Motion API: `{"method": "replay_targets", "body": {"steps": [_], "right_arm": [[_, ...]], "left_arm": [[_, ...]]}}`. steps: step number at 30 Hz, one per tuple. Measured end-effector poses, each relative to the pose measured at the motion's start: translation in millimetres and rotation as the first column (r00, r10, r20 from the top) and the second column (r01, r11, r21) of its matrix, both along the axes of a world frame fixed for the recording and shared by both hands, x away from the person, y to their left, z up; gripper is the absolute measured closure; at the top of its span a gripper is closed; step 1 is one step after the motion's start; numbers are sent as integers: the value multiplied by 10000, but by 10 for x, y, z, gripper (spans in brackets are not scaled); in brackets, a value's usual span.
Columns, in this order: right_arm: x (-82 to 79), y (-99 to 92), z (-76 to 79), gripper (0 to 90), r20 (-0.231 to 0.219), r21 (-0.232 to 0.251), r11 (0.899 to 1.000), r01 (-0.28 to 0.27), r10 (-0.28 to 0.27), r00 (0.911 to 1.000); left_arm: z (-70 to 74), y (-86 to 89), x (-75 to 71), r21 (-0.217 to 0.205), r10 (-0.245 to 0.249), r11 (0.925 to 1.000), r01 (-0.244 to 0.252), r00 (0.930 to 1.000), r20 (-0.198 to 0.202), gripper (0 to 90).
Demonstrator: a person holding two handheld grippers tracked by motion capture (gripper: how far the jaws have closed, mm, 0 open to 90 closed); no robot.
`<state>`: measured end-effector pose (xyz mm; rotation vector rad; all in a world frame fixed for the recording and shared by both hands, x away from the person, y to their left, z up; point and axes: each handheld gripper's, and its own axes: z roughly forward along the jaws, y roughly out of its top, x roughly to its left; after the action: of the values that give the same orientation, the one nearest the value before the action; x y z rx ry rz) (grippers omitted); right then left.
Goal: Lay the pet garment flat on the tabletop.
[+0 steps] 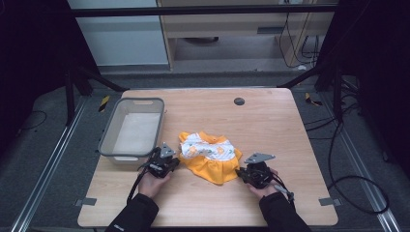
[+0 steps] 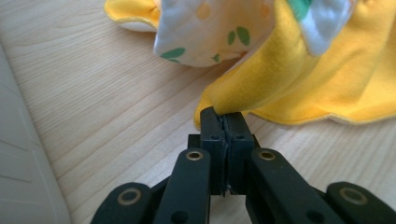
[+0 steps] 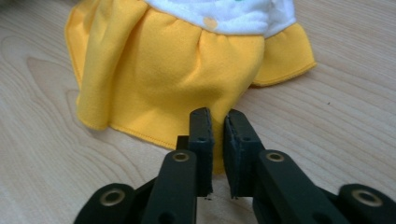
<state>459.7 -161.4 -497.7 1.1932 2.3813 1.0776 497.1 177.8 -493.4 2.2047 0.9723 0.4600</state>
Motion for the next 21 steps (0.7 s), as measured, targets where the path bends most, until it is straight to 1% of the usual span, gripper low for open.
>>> {"method": "replay_targets", "body": {"steps": [1, 4, 6, 7, 8, 9, 10, 11, 12, 13, 14, 15, 16, 17, 18, 19, 21], "right_arm": [[-2, -2, 7, 841, -61, 41, 10000, -41, 41, 10000], [-15, -14, 42, 853, -50, 134, 9999, -92, 92, 9999], [-32, -41, 87, 854, 101, 262, 9996, -127, 124, 9999], [-47, -58, 113, 854, 117, 440, 9990, -91, 86, 9999], [-64, -84, 143, 854, 243, 555, 9984, -127, 113, 9996], [-93, -104, 179, 854, 298, 629, 9980, -85, 66, 9995], [-118, -129, 212, 854, 420, 675, 9977, -117, 89, 9991], [-118, -129, 212, 854, 420, 675, 9977, -117, 89, 9991], [-176, -178, 280, 855, 659, 796, 9965, -239, 187, 9977], [-176, -178, 280, 855, 659, 796, 9965, -239, 187, 9977], [-212, -198, 316, 855, 736, 815, 9962, -297, 237, 9970], [-270, -242, 378, 855, 829, 1013, 9939, -432, 348, 9960], [-270, -242, 378, 855, 829, 1013, 9939, -432, 348, 9960], [-298, -262, 401, 855, 885, 1057, 9930, -525, 432, 9951], [-370, -298, 436, 855, 841, 1102, 9920, -609, 517, 9951], [-405, -318, 442, 855, 838, 1102, 9917, -666, 575, 9948], [-485, -355, 441, 855, 708, 1092, 9911, -763, 688, 9951]], "left_arm": [[12, 0, -8, -36, -24, 10000, 24, 10000, 0, 887], [70, 9, -43, -227, -107, 9997, 107, 9999, 0, 890], [125, 26, -86, -360, -180, 9992, 180, 9998, -9, 891], [158, 38, -118, -485, -223, 9986, 221, 9997, -23, 891], [199, 53, -158, -519, -284, 9982, 284, 9996, 9, 891], [240, 71, -200, -650, -390, 9971, 391, 9992, 27, 891], [284, 91, -249, -772, -465, 9959, 468, 9989, 62, 891], [284, 91, -249, -772, -465, 9959, 468, 9989, 62, 891], [373, 136, -352, -1014, -648, 9927, 657, 9978, 123, 891], [373, 136, -352, -1014, -648, 9927, 657, 9978, 123, 891], [412, 160, -402, -1169, -712, 9905, 721, 9974, 122, 891], [464, 208, -500, -1406, -810, 9867, 810, 9967, 60, 891], [464, 208, -500, -1406, -810, 9867, 810, 9967, 60, 891], [476, 231, -550, -1465, -848, 9856, 842, 9964, 25, 891], [478, 255, -600, -1490, -892, 9850, 874, 9960, -53, 891], [454, 292, -704, -1524, -908, 9847, 849, 9953, -322, 891], [406, 307, -807, -1393, -954, 9865, 863, 9936, -600, 890]]}}
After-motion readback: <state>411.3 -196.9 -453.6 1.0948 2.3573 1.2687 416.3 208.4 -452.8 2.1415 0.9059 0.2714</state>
